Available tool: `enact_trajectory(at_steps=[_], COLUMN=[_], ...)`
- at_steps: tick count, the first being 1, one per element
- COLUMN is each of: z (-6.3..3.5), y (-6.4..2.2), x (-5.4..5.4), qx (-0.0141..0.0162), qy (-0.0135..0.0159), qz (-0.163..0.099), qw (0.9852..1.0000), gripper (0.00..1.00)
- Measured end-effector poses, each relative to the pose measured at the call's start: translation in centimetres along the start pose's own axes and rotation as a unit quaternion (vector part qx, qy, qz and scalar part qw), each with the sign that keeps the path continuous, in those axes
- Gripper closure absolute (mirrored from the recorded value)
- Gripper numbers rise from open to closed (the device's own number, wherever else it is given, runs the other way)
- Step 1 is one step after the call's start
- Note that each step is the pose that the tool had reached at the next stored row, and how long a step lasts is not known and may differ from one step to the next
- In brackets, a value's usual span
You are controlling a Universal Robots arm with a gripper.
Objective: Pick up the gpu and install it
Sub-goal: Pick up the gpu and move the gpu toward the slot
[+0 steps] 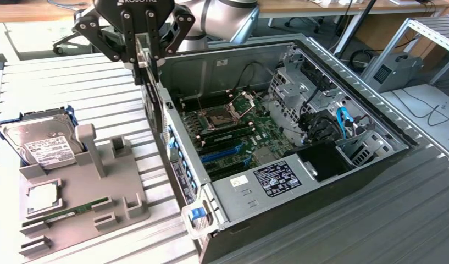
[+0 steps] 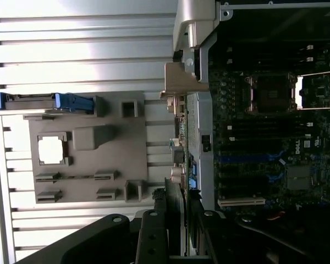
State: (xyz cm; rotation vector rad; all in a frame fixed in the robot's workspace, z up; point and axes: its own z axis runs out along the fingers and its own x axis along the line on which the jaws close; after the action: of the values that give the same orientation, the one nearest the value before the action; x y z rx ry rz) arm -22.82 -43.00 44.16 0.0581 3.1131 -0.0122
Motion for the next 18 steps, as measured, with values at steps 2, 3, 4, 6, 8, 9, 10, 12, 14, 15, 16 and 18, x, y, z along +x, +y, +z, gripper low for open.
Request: enact_trajectory(at_steps=[2,3,4,6,8,9,10,12,14,15,16,18], z=[0.01,0.01,0.01,0.02,0.02,0.03,0.03,0.04,0.04,0.04,0.05,0.05], y=[0.01,0.01,0.02,0.03,0.04,0.04,0.04,0.05,0.05,0.06,0.06,0.07], x=[-0.2,-0.3,-0.5,-0.7,-0.9,-1.0,-1.1,-1.2,-1.4,-1.5,-1.6,-1.9], qx=[0.0000,0.0000,0.0000,0.0000,0.0000,0.0000,0.0000,0.0000,0.0000,0.0000,0.0000,0.0000], qy=[0.0001,0.0001,0.0001,0.0002,0.0002,0.0002,0.0003,0.0003,0.0003,0.0004,0.0004,0.0006], qz=[0.000,0.000,0.000,0.000,0.000,0.000,0.000,0.000,0.000,0.000,0.000,0.000], qw=[1.0000,1.0000,1.0000,1.0000,1.0000,1.0000,1.0000,1.0000,1.0000,1.0000,1.0000,1.0000], gripper=[0.73,0.73,0.73,0.73,0.73,0.73,0.73,0.73,0.73,0.73,0.73,0.73])
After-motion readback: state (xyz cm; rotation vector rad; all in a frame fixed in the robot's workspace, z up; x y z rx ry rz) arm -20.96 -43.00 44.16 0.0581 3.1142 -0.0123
